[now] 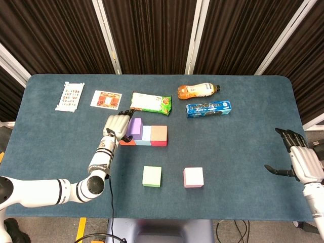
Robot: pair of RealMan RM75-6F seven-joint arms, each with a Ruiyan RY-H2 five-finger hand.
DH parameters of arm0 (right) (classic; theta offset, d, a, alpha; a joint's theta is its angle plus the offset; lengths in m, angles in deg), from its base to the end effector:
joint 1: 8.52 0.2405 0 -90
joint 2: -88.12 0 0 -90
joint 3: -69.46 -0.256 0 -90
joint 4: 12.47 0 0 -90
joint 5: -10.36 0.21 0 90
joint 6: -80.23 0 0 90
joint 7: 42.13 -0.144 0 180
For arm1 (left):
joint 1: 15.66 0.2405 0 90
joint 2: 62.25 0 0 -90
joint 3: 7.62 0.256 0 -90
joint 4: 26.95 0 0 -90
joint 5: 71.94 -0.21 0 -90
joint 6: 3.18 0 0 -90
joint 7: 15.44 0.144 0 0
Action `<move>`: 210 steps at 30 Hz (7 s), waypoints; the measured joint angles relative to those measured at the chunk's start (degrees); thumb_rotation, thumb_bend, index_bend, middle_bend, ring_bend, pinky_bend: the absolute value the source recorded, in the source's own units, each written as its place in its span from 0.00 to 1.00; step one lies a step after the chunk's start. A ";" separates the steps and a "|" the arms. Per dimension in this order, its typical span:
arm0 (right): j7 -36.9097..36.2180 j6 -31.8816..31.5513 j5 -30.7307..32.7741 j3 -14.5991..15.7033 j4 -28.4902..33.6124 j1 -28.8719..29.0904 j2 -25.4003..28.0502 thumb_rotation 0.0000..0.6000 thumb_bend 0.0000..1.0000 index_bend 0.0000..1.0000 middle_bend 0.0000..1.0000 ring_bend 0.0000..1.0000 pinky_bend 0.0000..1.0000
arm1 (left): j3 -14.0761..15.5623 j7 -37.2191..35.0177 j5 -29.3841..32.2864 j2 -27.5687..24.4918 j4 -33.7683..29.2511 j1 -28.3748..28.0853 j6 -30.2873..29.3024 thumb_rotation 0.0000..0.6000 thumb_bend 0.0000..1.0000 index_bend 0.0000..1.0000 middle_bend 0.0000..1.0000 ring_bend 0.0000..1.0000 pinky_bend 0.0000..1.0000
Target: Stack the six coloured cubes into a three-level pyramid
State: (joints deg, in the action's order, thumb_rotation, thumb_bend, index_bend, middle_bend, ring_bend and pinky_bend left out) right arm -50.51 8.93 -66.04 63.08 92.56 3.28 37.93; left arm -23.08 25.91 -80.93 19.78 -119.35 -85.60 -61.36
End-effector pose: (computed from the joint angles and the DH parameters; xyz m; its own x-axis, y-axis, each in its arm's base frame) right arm -0.2831 -0.2228 0.1978 0.2445 -0.1308 0.9608 -0.9672 0.0371 0.2512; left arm -0.0469 0.4081 0.0186 0.4212 0.3680 0.8290 0.9061 -0.1299 -0.4027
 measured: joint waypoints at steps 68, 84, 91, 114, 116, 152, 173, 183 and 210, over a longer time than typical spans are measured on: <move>-0.52 -1.30 -0.30 0.02 0.40 -1.12 0.28 1.00 0.26 0.00 0.18 0.06 0.17 | 0.95 -1.34 -7.92 1.95 1.55 2.93 -0.65 1.00 0.31 0.11 0.15 0.08 0.21; -0.45 -1.14 0.00 -0.04 0.33 -1.15 0.21 1.00 0.26 0.00 0.18 0.06 0.17 | 1.60 -1.92 -11.48 2.43 2.06 3.54 0.15 1.00 0.31 0.24 0.20 0.12 0.20; -0.12 -1.46 0.00 0.01 0.79 -1.37 0.30 1.00 0.26 0.00 0.18 0.06 0.17 | 2.13 -3.26 -14.72 2.25 2.68 4.33 1.09 1.00 0.31 0.25 0.20 0.12 0.19; 0.39 -1.75 0.36 -0.12 1.35 -1.60 0.43 1.00 0.26 0.00 0.18 0.06 0.17 | 2.79 -5.71 -17.91 1.70 1.92 5.77 2.22 1.00 0.31 0.01 0.00 0.00 0.17; 0.16 -1.79 0.39 -0.18 1.30 -1.63 0.46 1.00 0.26 0.00 0.18 0.06 0.17 | 2.79 -5.87 -18.22 1.37 1.36 5.97 2.03 1.00 0.31 0.00 0.00 0.00 0.17; 24.52 18.84 5.04 2.81 0.30 14.16 -22.71 1.00 0.24 0.21 0.18 0.06 0.21 | 15.07 -38.04 -61.20 -14.64 -5.29 41.13 -20.83 1.00 0.31 0.15 0.10 0.03 0.14; 30.36 12.48 12.42 2.89 -5.58 15.14 -34.92 1.00 0.27 0.57 0.26 0.17 0.30 | 14.75 -45.06 -68.59 -14.23 -2.51 47.77 -20.59 1.00 0.31 0.15 0.09 0.03 0.14; 26.71 13.66 11.92 -3.39 -0.42 18.16 -28.38 1.00 0.27 0.61 0.26 0.17 0.30 | 13.41 -45.13 -69.08 -13.82 -2.01 49.36 -20.46 1.00 0.30 0.15 0.09 0.03 0.14; 33.14 31.82 45.73 -13.68 -22.85 51.48 -32.89 1.00 0.27 0.55 0.26 0.15 0.22 | 11.27 -47.01 -67.78 -12.68 0.38 52.73 -19.22 1.00 0.31 0.15 0.09 0.03 0.14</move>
State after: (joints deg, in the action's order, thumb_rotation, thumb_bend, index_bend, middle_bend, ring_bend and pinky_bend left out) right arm -17.37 40.75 -20.31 49.41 69.71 54.76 5.04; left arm -11.80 -21.10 -148.71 7.10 -118.97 -32.87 -80.57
